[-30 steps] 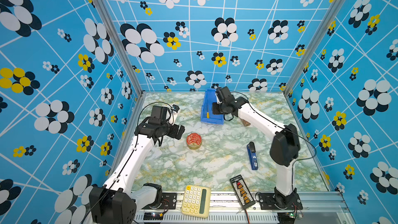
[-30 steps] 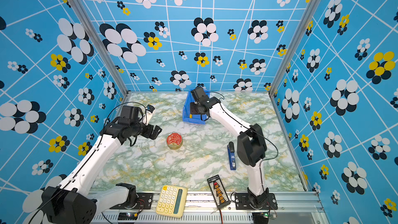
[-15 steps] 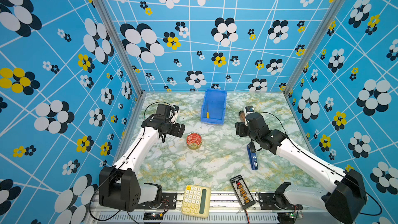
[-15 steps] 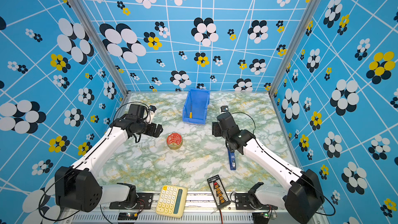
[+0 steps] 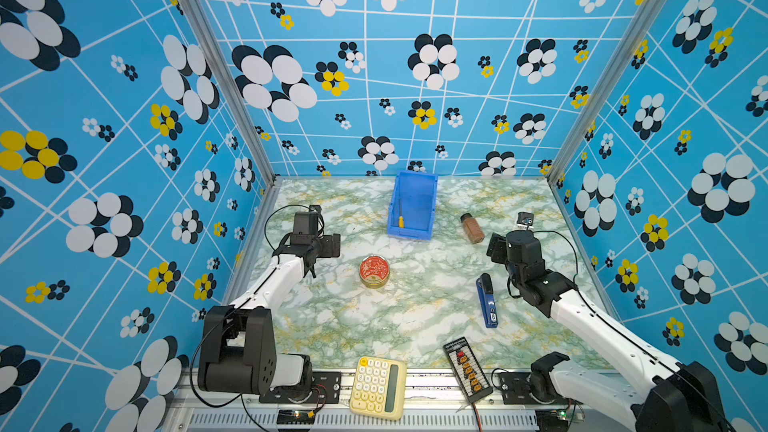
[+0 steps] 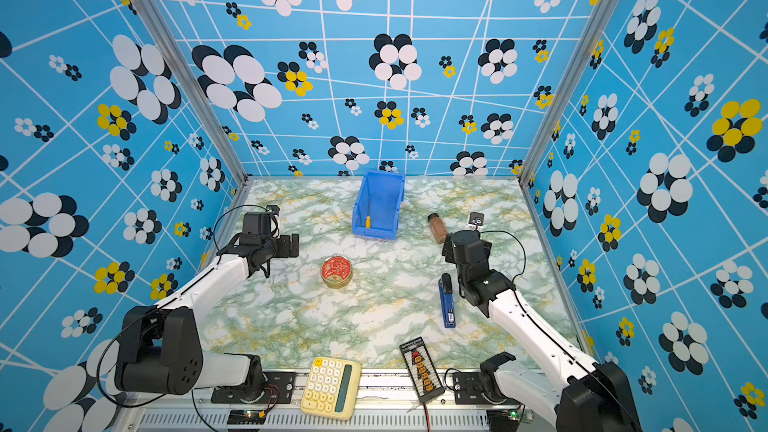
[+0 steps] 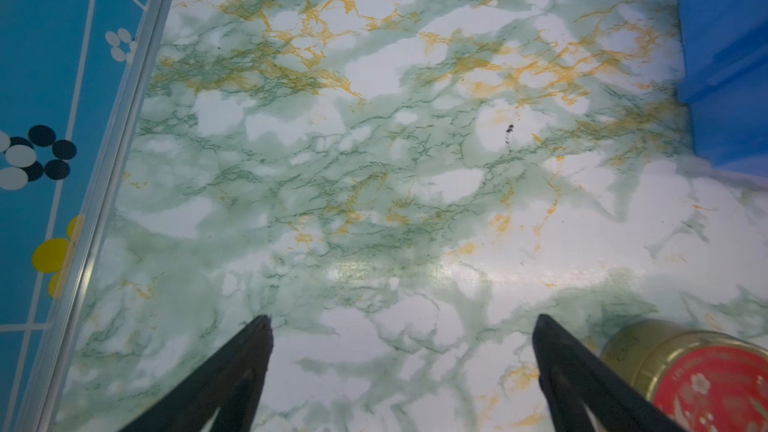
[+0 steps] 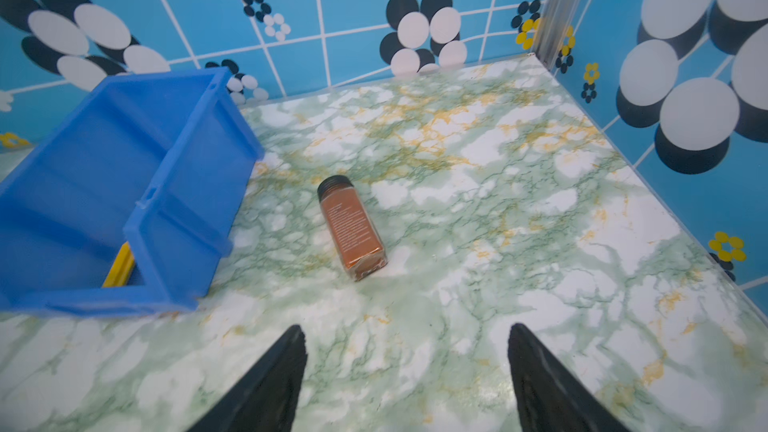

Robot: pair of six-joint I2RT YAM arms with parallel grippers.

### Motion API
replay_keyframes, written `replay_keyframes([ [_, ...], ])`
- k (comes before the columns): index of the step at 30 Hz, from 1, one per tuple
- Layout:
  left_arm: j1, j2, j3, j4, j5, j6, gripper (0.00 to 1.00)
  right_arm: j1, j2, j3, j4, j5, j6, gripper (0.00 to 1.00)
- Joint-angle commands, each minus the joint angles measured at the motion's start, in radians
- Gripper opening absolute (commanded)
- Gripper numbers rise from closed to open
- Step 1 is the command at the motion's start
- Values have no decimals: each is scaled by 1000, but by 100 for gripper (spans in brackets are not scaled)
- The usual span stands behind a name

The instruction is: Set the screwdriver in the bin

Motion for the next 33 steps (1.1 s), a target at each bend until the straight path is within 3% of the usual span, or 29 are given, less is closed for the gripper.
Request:
replay_keyframes([
  [1,31,7,-62,295,-33,-37,99,-64,-18,-50,147,25,-6,79],
  [9,58,-6,-283,680,41,-13,99,-177,-13,-118,232,22,-86,79],
  [17,59,24,-454,989,58,-9,99,-218,-26,-265,463,31,-192,80],
  [25,59,110,-573,1270,60,-10,99,-238,147,-349,749,-49,-291,81],
  [29,59,225,-635,1506,81,3,99,-251,262,-355,878,-56,-314,82],
  [33,58,202,-623,1452,71,0,99,-294,317,-350,938,-112,-294,82],
])
